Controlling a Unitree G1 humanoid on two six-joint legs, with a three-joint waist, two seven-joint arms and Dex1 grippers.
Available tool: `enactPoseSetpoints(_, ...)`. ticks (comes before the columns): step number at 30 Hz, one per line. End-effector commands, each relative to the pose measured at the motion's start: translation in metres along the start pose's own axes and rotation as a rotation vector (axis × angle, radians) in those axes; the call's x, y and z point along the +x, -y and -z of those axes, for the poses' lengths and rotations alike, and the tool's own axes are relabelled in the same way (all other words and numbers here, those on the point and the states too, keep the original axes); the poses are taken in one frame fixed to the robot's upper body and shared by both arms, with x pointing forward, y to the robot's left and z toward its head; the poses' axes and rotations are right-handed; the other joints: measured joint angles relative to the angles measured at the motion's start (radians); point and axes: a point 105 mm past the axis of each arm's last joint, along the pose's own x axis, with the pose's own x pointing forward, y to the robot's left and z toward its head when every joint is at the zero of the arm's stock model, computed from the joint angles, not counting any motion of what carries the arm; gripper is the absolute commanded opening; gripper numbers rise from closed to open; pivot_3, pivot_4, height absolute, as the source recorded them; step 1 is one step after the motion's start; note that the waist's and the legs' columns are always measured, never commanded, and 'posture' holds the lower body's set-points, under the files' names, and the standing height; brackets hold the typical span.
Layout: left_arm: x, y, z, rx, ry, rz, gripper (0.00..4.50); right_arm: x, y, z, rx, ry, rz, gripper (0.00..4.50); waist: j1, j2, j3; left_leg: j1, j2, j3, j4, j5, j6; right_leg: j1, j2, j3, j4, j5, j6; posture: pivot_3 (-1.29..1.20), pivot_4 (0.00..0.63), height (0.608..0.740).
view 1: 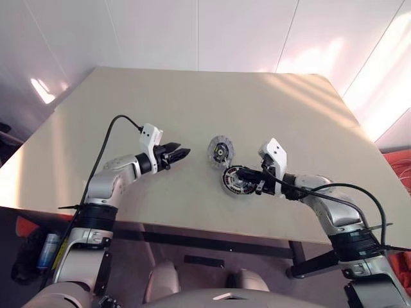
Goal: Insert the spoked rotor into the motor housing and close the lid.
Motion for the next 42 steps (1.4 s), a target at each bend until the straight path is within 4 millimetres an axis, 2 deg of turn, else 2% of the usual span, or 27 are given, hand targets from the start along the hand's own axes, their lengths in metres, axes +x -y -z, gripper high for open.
enactPoseSetpoints(1, -0.002, 0.001, -0.015, 0.041, 0.041, -0.001, 2.66, 0.013, -0.002, 0.001, -0.009, -0.004, -0.003, 0.03, -0.007, 0.0, 0.0, 0.0, 0.0, 0.0, 0.0, 0.0, 0.0, 0.0, 0.0, 0.0, 0.0, 0.0, 0.0, 0.0, 0.0, 0.74)
enactPoseSetpoints(4, -0.004, 0.0, -0.017, 0.045, 0.043, -0.007, 2.66, 0.014, -0.006, 0.001, -0.006, 0.003, -0.022, 0.03, -0.015, 0.0, 0.0, 0.002, 0.0, 0.0, 0.0, 0.0, 0.0, 0.002, 0.0, 0.0, 0.0, 0.0, 0.0, 0.0, 0.0, 0.74)
enactPoseSetpoints(11, -0.004, 0.0, -0.017, 0.047, 0.041, -0.008, 2.66, 0.004, 0.003, -0.043, -0.068, 0.119, -0.018, 0.03, -0.019, 0.0, 0.0, 0.0, 0.0, 0.0, -0.001, 0.0, 0.0, 0.0, 0.0, 0.0, 0.0, 0.0, 0.0, 0.0, 0.0, 0.74)
enactPoseSetpoints(16, -0.001, 0.004, -0.02, 0.051, 0.045, 0.001, 2.66, 0.008, 0.0, -0.067, -0.117, 0.176, -0.041, 0.03, -0.018, 0.0, 0.0, -0.001, 0.0, 0.0, -0.001, 0.0, 0.0, -0.001, 0.0, 0.0, 0.0, 0.0, 0.0, 0.0, 0.0, 0.74)
enactPoseSetpoints(19, -0.001, 0.005, -0.021, 0.051, 0.045, 0.003, 2.66, 0.012, 0.001, -0.065, -0.114, 0.164, -0.044, 0.03, -0.018, 0.0, 0.0, -0.001, 0.0, 0.0, -0.001, 0.0, 0.0, -0.001, 0.0, 0.0, 0.0, 0.0, 0.0, 0.0, 0.0, 0.74)
enactPoseSetpoints(21, -0.002, 0.005, -0.022, 0.052, 0.046, 0.001, 2.66, 0.014, 0.001, -0.055, -0.108, 0.137, -0.046, 0.03, -0.018, 0.0, 0.0, -0.001, 0.0, 0.0, -0.001, 0.0, 0.0, -0.001, 0.0, 0.0, -0.001, 0.0, 0.0, 0.0, 0.0, 0.74)
enactPoseSetpoints(25, -0.004, 0.004, -0.021, 0.053, 0.046, -0.006, 2.66, 0.017, -0.001, -0.028, -0.06, 0.073, -0.048, 0.03, -0.018, 0.0, 0.0, -0.002, 0.0, 0.0, -0.001, 0.0, 0.0, -0.001, 0.0, 0.0, -0.001, 0.0, 0.0, 0.0, 0.0, 0.74)
enactPoseSetpoints(28, -0.004, 0.004, -0.021, 0.052, 0.045, -0.007, 2.66, 0.019, 0.007, 0.008, 0.024, 0.004, -0.006, 0.03, -0.018, 0.0, 0.0, -0.003, 0.0, 0.0, -0.001, 0.0, 0.0, -0.002, 0.0, 0.0, -0.001, 0.0, 0.0, 0.0, 0.0, 0.74)
enactPoseSetpoints(31, -0.004, 0.005, -0.022, 0.053, 0.045, -0.006, 2.66, 0.017, 0.011, 0.027, 0.042, -0.04, 0.015, 0.03, -0.019, -0.002, 0.0, -0.001, 0.0, 0.0, -0.001, 0.0, 0.0, 0.0, 0.0, 0.0, -0.001, 0.0, 0.0, 0.0, 0.0, 0.74)
enactPoseSetpoints(37, -0.003, 0.005, -0.022, 0.055, 0.044, -0.004, 2.66, 0.01, 0.011, 0.016, 0.049, 0.018, 0.006, 0.03, -0.015, -0.003, -0.001, 0.006, -0.001, -0.001, -0.001, -0.002, 0.003, 0.008, -0.001, 0.0, -0.002, -0.003, 0.004, 0.0, 0.0, 0.74)
enactPoseSetpoints(42, -0.002, 0.005, -0.02, 0.054, 0.043, -0.002, 2.66, 0.001, 0.013, -0.015, 0.029, 0.115, 0.0, 0.03, -0.015, -0.003, -0.001, 0.003, -0.001, -0.001, -0.001, -0.002, 0.004, 0.006, 0.0, 0.0, -0.002, 0.0, 0.0, 0.0, 0.0, 0.74)
